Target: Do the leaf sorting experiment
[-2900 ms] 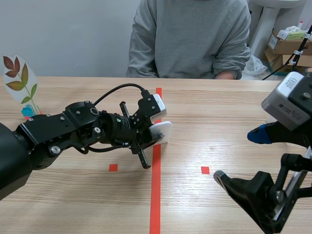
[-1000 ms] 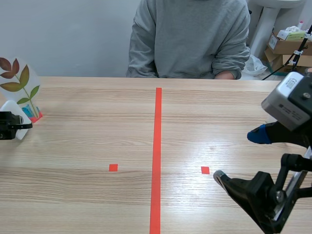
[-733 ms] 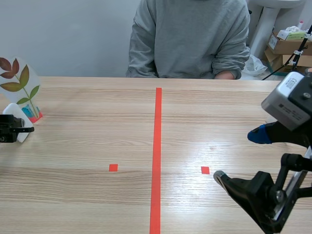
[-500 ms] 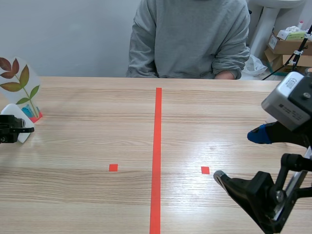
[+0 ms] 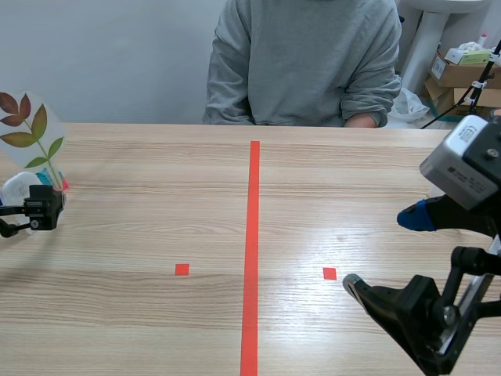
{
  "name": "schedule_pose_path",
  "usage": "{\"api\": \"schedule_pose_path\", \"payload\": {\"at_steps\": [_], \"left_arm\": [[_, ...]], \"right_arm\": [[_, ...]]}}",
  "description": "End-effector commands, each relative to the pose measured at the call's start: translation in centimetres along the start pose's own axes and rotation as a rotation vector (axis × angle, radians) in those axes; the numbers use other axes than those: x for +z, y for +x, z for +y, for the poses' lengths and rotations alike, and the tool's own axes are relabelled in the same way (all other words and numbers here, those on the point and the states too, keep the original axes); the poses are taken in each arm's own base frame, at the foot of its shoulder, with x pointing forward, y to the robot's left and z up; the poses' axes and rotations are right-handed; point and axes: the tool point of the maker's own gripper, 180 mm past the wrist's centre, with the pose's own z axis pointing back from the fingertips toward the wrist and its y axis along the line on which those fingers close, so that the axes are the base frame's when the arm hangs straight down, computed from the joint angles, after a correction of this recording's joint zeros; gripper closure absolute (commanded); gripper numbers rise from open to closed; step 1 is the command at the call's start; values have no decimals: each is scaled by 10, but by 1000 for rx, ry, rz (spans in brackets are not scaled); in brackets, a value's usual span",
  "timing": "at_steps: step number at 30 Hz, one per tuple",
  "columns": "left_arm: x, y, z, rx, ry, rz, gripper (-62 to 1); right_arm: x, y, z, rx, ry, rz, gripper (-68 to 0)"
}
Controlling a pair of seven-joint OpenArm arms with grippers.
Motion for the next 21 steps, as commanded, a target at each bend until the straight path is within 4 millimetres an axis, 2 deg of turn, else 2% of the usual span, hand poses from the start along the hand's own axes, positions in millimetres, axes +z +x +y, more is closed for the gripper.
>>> {"api": "schedule_pose_path", "payload": {"at_steps": [1,7,13,15,21], "left_arm": [[5,19,7,-16,-15,-53,-623],[29,43,8,-64,-81,-130,-623],[83,69,-10,-160,-158,-223,-623],[104,75,-26,-204,-189,-254,-623],[164,71,-105,-320,-359,-276,-623]], "right_arm": [[0,6,-3,11,-3,-21,-578],[0,6,-3,11,-3,-21,-578],[0,5,-4,13,-4,-19,-578],[0,5,-4,13,-4,-19,-578],[0,5,-4,13,-4,-20,-578]]}}
